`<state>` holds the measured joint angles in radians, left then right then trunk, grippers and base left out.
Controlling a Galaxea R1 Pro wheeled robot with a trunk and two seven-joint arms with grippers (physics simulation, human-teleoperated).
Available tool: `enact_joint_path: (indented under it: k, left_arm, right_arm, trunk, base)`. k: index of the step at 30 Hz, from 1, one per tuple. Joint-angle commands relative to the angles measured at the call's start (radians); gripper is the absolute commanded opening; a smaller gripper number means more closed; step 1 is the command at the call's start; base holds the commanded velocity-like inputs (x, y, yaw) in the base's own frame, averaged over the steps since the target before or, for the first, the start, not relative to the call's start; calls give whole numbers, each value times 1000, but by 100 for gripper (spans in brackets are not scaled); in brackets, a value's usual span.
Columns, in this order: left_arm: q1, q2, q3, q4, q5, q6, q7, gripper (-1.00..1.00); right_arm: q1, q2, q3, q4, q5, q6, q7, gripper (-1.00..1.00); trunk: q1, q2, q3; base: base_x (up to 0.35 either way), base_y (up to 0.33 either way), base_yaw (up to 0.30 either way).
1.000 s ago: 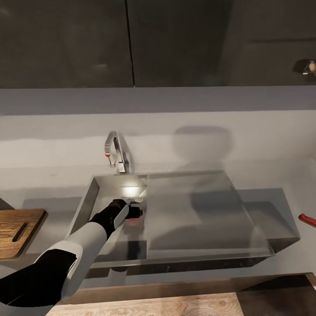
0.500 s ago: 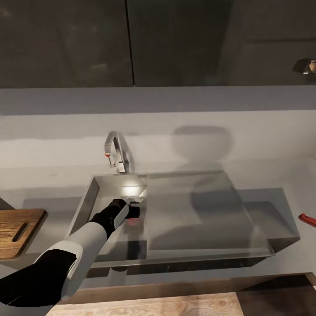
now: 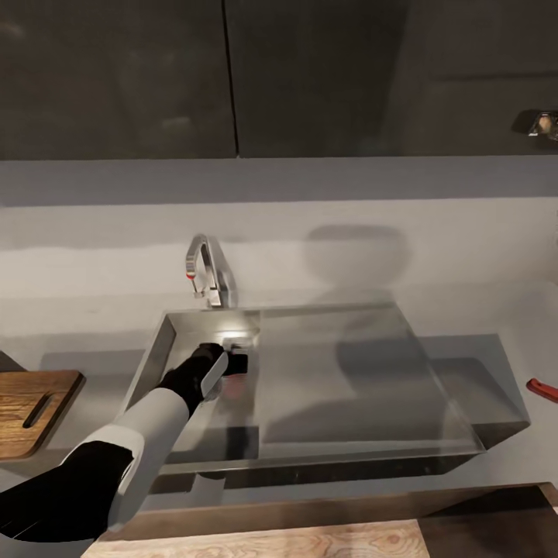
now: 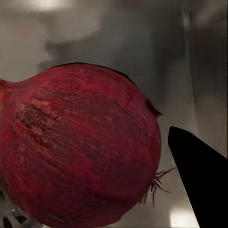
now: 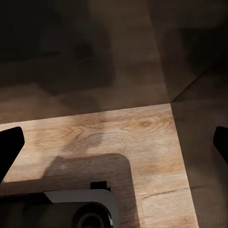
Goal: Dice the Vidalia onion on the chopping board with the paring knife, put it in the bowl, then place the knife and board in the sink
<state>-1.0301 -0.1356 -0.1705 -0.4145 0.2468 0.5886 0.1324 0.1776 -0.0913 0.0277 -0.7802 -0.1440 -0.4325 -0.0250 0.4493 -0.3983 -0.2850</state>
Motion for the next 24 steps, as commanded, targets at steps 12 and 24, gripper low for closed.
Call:
enact_joint_path:
  k: [12,24]
  left_arm:
    - [0,1,-7,-166,11,125,9,-100]
    - [0,1,-7,-244,9,186,10,-100]
  right_arm:
    - [0,-1,3,-1,-6,-2,-3,100]
    - [0,-1,3,-1,-5,-2,-3,100]
  trunk:
    - [1,-2,17]
    - [1,-2,36]
  base:
    - [0,0,0]
    - [-1,0,0]
